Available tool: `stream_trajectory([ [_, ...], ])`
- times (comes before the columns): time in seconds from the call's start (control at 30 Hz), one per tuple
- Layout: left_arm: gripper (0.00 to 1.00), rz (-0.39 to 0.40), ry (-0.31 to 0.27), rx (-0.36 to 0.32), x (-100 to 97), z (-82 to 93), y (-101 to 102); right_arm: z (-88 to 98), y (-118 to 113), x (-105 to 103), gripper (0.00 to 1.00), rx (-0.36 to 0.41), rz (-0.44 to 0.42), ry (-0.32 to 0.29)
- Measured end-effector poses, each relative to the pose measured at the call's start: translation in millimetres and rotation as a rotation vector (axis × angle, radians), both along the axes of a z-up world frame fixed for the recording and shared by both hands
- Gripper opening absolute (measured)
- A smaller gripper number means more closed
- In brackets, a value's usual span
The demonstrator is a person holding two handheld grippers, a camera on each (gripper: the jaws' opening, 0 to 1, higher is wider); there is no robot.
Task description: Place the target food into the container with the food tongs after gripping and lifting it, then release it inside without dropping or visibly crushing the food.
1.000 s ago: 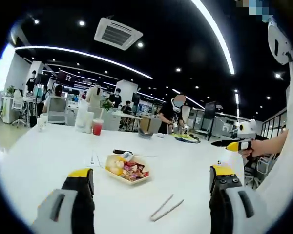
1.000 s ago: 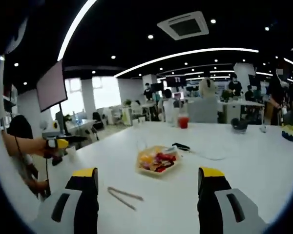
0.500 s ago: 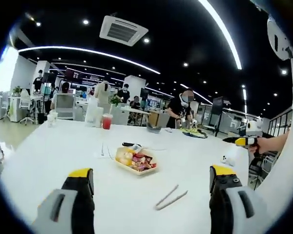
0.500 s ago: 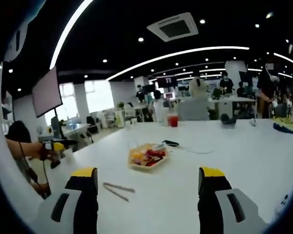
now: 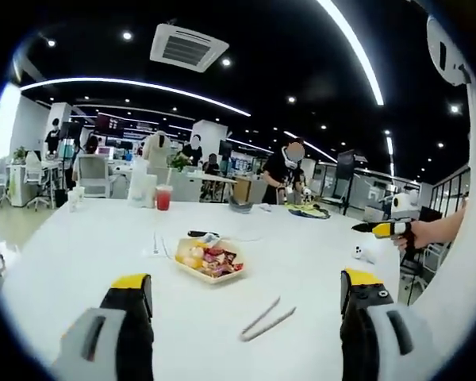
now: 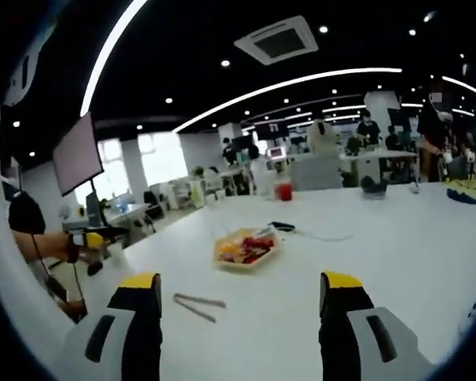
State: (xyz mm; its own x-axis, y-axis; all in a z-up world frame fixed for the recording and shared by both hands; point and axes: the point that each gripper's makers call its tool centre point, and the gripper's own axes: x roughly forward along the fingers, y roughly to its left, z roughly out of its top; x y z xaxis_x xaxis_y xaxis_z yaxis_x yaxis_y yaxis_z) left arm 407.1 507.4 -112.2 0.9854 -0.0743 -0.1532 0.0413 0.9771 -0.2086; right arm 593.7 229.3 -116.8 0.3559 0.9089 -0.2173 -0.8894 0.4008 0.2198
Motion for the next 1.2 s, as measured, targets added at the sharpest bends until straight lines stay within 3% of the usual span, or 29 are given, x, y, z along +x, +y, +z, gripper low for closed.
stream_trajectory([
  [0.47, 0.99, 0.039, 0.022, -0.015, -16.2, -13.0, 4, -23.7, 5, -2, 0.81, -0.037, 0.015, 0.027],
  [0.67, 0.99, 0.034, 0.009, -0.006, -12.5, -12.1, 3, -38.5, 2, -1, 0.78, -0.074, 0.0, 0.042],
  [1.2, 0.99, 0.024, 0.045, -0.027, -8.9, -31.3, 4, -49.4, 6, -2, 0.77, -0.108, -0.02, 0.039],
])
